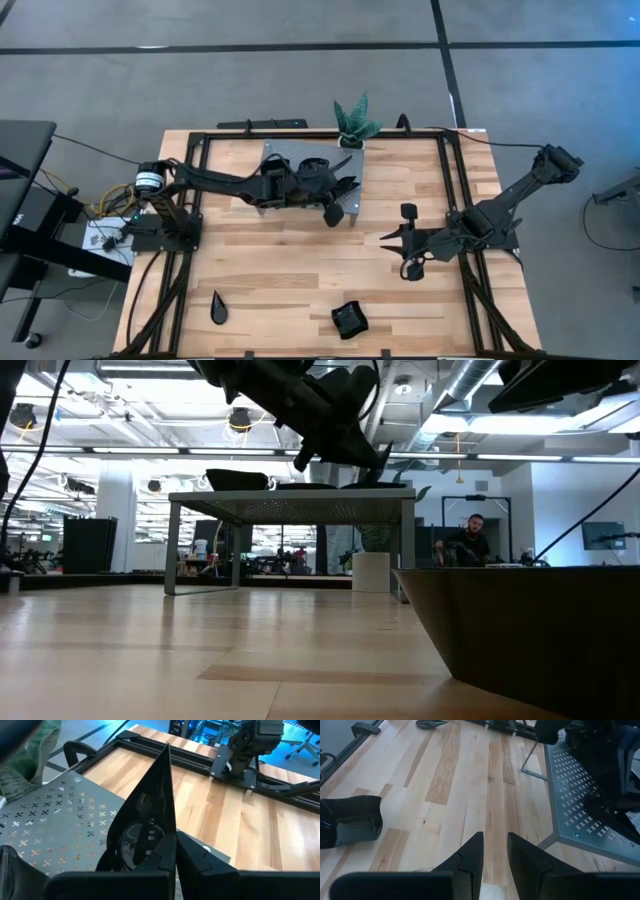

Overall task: Pick & Place Mini shaped plates
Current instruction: Stack the black drop shaped plate on top of the black drop shaped plates on the shelf

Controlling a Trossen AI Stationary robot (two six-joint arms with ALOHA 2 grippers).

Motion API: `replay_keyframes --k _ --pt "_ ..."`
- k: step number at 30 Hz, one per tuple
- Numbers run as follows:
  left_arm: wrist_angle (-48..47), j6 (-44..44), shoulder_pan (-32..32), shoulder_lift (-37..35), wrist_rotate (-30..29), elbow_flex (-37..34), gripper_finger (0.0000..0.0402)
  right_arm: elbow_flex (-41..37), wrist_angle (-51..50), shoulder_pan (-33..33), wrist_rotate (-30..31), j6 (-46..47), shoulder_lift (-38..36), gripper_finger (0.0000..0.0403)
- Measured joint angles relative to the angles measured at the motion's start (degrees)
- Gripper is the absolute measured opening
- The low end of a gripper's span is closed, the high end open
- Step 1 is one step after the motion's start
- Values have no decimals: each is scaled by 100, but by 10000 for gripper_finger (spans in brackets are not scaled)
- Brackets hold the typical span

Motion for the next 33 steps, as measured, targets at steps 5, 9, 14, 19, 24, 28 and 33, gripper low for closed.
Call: replay_keyframes --k 5,9,14,19,24,28,33 --pt "1 1 -62 0 36 0 3 -1 0 -2 0 0 0 81" --pt "-10 0 5 0 21 0 3 1 0 0 0 0 0 81" --pt "-113 -26 -13 0 66 0 3 -1 0 0 0 0 0 81" --pt "-128 -94 -13 -32 51 0 3 -1 -1 -2 0 0 0 81" --pt "-173 -349 -43 -307 43 2 3 -1 -4 -2 0 0 0 81" --pt "-387 -687 -94 -474 42 7 3 -1 -6 -2 0 2 0 81" --pt "-877 -1028 -170 -485 -335 4 3 -1 -2 -2 0 7 2 81"
